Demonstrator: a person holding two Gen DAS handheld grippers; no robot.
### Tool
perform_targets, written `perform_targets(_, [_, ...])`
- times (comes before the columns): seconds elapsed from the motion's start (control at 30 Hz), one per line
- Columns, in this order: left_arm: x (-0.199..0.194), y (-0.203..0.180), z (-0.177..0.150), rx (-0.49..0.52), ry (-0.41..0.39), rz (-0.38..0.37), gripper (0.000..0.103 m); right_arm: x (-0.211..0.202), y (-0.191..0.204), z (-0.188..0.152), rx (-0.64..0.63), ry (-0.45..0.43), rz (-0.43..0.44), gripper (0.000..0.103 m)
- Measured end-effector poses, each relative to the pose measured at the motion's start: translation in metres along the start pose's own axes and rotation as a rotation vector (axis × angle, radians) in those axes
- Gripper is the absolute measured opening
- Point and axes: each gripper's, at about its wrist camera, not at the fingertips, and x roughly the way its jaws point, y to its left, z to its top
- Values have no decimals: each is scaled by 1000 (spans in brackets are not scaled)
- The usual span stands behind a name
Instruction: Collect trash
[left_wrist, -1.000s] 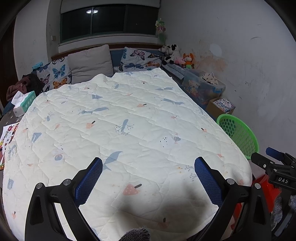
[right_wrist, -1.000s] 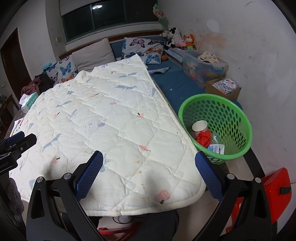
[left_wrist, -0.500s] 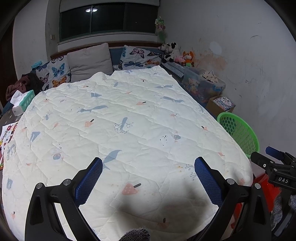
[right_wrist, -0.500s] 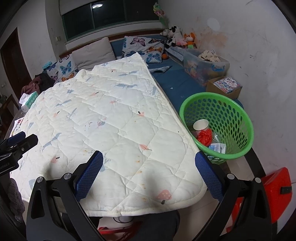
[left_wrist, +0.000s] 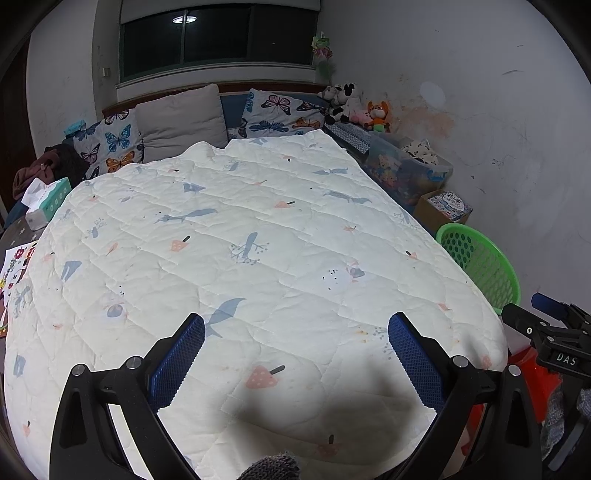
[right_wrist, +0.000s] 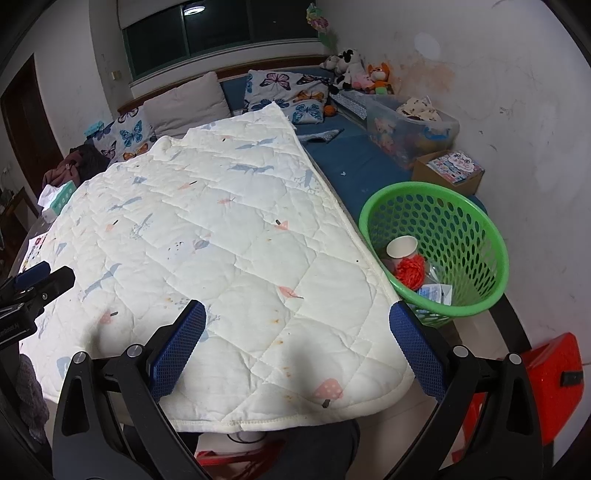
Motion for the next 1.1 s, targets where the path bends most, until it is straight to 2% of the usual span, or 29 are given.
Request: perform_targets(1.1, [-4, 7, 1, -20, -13, 44, 96, 4, 13, 4, -30, 5, 29, 99])
